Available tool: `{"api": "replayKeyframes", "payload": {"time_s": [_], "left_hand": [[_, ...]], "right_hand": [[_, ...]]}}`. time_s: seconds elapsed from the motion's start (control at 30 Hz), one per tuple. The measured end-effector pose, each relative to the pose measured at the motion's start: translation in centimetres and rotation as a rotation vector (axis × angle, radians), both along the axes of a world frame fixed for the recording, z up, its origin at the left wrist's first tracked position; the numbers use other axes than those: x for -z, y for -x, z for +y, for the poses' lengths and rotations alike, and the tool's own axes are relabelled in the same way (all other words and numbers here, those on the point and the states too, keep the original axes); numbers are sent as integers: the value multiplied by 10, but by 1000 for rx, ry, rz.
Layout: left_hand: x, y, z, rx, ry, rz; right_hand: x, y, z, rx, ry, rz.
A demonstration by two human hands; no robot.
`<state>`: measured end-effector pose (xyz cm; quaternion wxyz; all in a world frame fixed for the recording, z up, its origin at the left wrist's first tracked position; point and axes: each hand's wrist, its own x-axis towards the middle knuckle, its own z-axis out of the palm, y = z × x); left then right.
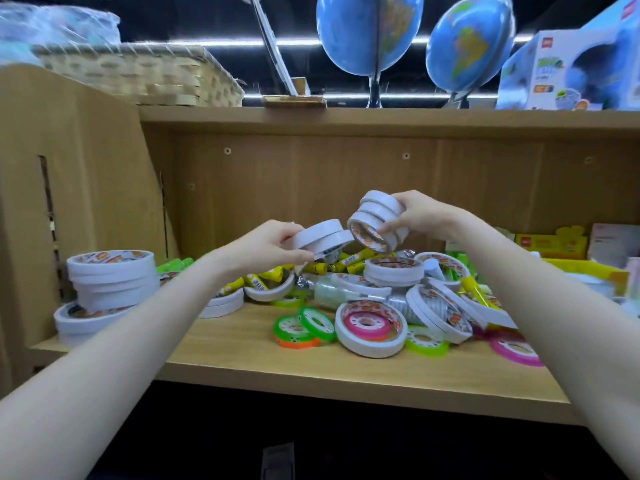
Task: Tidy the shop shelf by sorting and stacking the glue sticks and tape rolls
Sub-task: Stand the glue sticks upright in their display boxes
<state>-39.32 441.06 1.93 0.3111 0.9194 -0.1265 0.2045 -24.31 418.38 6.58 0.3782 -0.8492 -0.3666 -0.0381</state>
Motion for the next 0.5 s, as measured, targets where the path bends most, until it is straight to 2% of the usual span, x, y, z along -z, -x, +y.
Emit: {"api": "replayKeyframes", "payload": {"time_s": [0.07,0.17,0.3,0.4,0.5], "left_hand": [[3,4,2,-22,42,-5],[7,8,2,-35,60,-12],[7,21,7,-102,54,-127],[5,41,19,-280,-100,-325],[8,59,40,-568,-175,-473]], "right_hand": [[0,4,0,-12,15,5],[3,7,1,-2,-74,9],[-1,15,2,29,-178,-119],[-8,29,12,-9,-202,-251],[-3,55,35,-61,-79,-421]]}}
